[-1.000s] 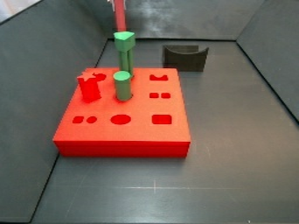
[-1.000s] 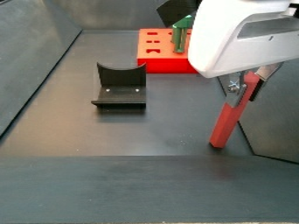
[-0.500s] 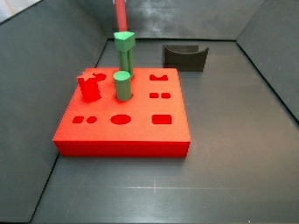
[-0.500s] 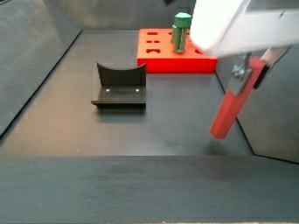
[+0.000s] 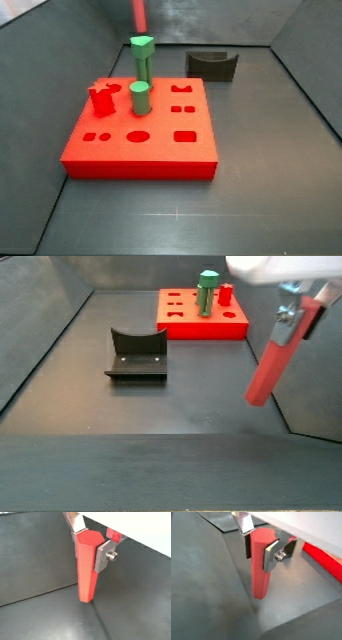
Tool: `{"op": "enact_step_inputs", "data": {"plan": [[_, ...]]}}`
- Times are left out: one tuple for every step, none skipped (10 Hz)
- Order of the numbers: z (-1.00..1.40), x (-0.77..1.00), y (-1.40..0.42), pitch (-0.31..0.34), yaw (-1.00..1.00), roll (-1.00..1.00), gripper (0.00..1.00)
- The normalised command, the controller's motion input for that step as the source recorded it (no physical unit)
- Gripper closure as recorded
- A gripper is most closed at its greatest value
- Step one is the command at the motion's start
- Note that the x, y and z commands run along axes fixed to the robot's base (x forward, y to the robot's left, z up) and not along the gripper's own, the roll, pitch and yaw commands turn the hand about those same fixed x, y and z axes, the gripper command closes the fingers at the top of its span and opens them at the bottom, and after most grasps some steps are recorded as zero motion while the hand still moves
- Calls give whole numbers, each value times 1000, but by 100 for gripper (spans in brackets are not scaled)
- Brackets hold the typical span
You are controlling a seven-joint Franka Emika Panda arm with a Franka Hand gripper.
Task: Pick up the hexagon object. Move up. Move to above the board. Insert the hexagon object.
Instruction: Move to above the board.
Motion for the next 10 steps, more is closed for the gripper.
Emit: {"op": "enact_step_inputs", "data": {"plan": [[1000, 154, 589, 95, -59, -30, 100], [1000, 126, 498, 92, -55, -45, 100], [1000, 115, 439, 85, -50, -46, 100], [806, 65, 263, 73, -37, -46, 100], [638, 28, 151, 68, -33, -43, 100], [477, 1, 80, 62, -31, -32, 100], [274, -13, 40, 59, -28, -8, 100], [92, 144, -1000, 234, -1000, 17, 100], [86, 146, -1000, 235, -1000, 25, 100], [90, 141, -1000, 238, -1000, 52, 100]]}}
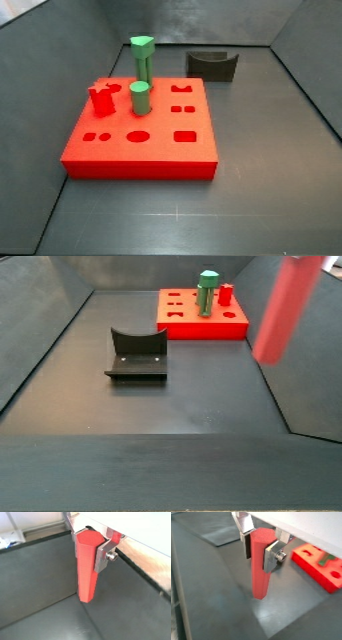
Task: Pick up the hexagon object. Move up. Move to above the board. Insert the hexagon object.
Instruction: Move to above the board.
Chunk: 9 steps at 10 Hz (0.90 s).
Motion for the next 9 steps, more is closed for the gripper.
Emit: {"op": "enact_step_inputs", "data": {"plan": [[91, 139, -1000, 213, -1000, 21, 100], [90, 139, -1000, 166, -750, 21, 100], [91, 138, -1000, 139, -585, 9, 100], [93, 136, -1000, 76, -311, -5, 100], [94, 134, -1000, 41, -151, -21, 100], [94, 133, -1000, 23, -17, -30, 100], [96, 133, -1000, 24, -12, -28, 100], [98, 132, -1000, 22, -2, -15, 100], [101, 131, -1000, 18, -3, -24, 100]]}}
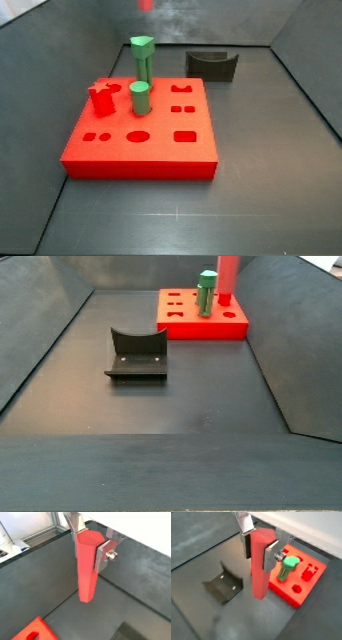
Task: Pick up the hexagon object. Move up. Move to above the board. Insert the hexagon object.
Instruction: Move to above the board.
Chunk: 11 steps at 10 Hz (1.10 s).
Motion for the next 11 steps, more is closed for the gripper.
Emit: {"op": "enact_step_inputs", "data": {"plan": [[104, 132, -1000, 24, 5, -18, 100], [106, 133, -1000, 28, 5, -30, 100], [111, 139, -1000, 52, 2, -1, 100], [112, 143, -1000, 64, 6, -4, 100], [113, 152, -1000, 84, 8, -5, 100], [116, 164, -1000, 107, 7, 0, 100], [120, 173, -1000, 121, 7, 8, 100], [123, 188, -1000, 134, 8, -7, 100], [129, 204, -1000, 148, 6, 6, 100], [139, 225, -1000, 154, 10, 7, 100], [137, 244, -973, 147, 3, 0, 100]]}}
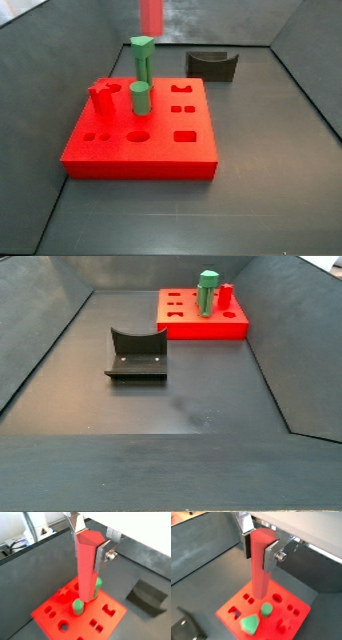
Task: Pick up the hexagon object. Move up. Move to above the board. Insert the hexagon object.
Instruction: Move to above the board, then insert the hexagon object.
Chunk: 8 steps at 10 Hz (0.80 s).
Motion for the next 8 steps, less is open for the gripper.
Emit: {"op": "enact_step_inputs", "data": {"plan": [[77, 152, -493, 140, 9, 11, 100], [54, 119, -300, 133, 9, 16, 100], [-151, -931, 546, -214, 0, -96, 100], [-217, -931, 560, -214, 0, -109, 100], [-260, -949, 546, -223, 0, -109, 100], [-306, -957, 511, -227, 0, -133, 100], [-300, -1000, 406, -217, 0, -124, 100], [-349, -1000, 297, -211, 0, -90, 100]]}}
